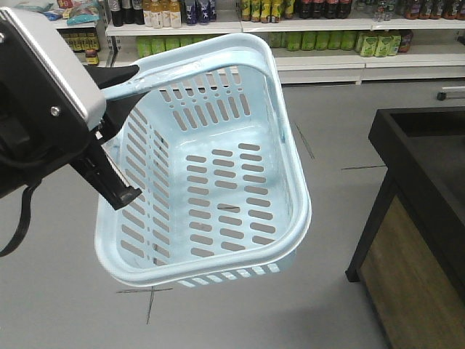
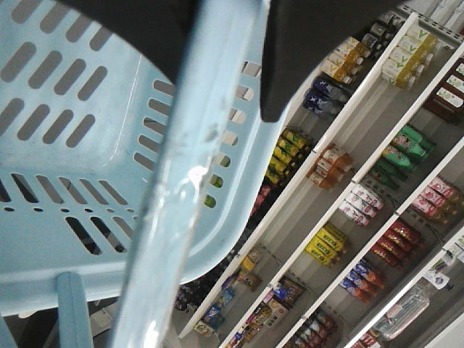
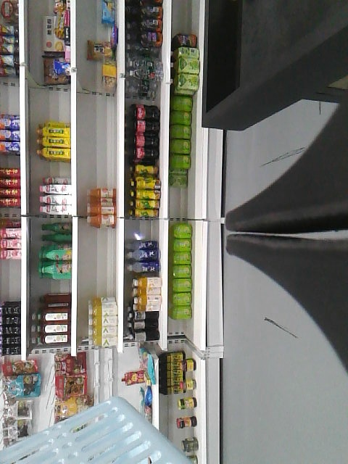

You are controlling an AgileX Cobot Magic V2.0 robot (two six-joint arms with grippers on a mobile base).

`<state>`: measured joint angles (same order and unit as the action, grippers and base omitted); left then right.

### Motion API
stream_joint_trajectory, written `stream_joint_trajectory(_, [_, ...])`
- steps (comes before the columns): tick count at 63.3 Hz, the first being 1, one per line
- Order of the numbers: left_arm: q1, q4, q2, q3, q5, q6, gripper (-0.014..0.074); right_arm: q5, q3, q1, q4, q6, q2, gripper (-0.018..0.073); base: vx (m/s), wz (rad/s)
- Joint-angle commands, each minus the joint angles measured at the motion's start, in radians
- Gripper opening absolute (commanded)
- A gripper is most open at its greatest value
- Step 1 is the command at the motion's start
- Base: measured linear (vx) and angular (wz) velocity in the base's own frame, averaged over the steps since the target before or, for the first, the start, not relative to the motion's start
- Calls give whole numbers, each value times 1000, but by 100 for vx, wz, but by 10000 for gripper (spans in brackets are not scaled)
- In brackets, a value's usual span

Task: Pick three apples into basket with both arms
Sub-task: 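Drive the base along the aisle carrying the basket in the left gripper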

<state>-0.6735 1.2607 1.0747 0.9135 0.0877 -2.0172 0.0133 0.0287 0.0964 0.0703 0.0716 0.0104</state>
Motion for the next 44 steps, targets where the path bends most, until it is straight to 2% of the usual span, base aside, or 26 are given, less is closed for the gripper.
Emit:
stream_joint_trajectory(1, [-5,6,-22,33,28,7,-7,73,14,-4,9,-5,11,-9,8,-2])
stream_joint_trajectory(44, [-5,6,-22,33,28,7,-7,73,14,-4,9,-5,11,-9,9,1])
